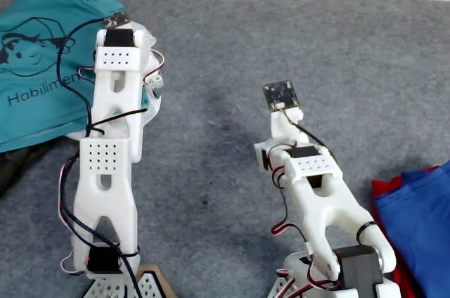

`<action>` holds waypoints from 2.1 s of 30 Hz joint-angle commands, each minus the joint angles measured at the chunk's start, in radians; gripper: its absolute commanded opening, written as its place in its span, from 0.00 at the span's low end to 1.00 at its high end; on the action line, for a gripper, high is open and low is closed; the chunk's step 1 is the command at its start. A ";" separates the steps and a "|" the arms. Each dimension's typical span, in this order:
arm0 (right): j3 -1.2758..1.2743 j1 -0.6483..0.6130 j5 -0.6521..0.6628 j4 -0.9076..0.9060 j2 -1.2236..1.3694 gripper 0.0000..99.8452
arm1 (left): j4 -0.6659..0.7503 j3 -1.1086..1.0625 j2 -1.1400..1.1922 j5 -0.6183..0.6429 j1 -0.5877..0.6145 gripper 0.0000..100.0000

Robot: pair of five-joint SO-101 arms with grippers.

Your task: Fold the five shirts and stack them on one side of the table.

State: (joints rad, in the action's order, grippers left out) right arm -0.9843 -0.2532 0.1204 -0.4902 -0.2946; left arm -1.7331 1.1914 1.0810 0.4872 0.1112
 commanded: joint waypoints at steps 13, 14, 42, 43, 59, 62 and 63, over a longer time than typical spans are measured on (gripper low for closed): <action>0.008 -0.007 0.014 0.015 -0.004 0.01 | -0.006 -0.016 -0.048 0.000 0.022 0.17; 0.008 -0.007 0.014 0.015 -0.004 0.01 | -0.006 -0.016 -0.048 0.000 0.024 0.17; 0.008 -0.008 0.014 0.015 -0.004 0.01 | -0.009 0.001 -0.059 -0.003 0.087 0.10; 0.008 -0.008 0.014 0.015 -0.004 0.01 | -0.012 0.016 -0.059 -0.003 0.087 0.10; 0.008 -0.021 0.048 -0.002 -0.004 0.01 | -0.014 0.082 -0.059 -0.005 0.113 0.11; 0.008 -0.021 0.048 -0.002 -0.004 0.01 | -0.015 0.114 -0.059 -0.005 0.113 0.17; 0.008 -0.021 0.048 -0.002 -0.004 0.01 | -0.017 0.116 -0.058 -0.005 0.113 0.19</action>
State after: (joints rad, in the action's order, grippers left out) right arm -0.9843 -0.2624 0.1542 -0.4902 -0.2946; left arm -1.7361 1.2497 1.0810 0.4872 0.2110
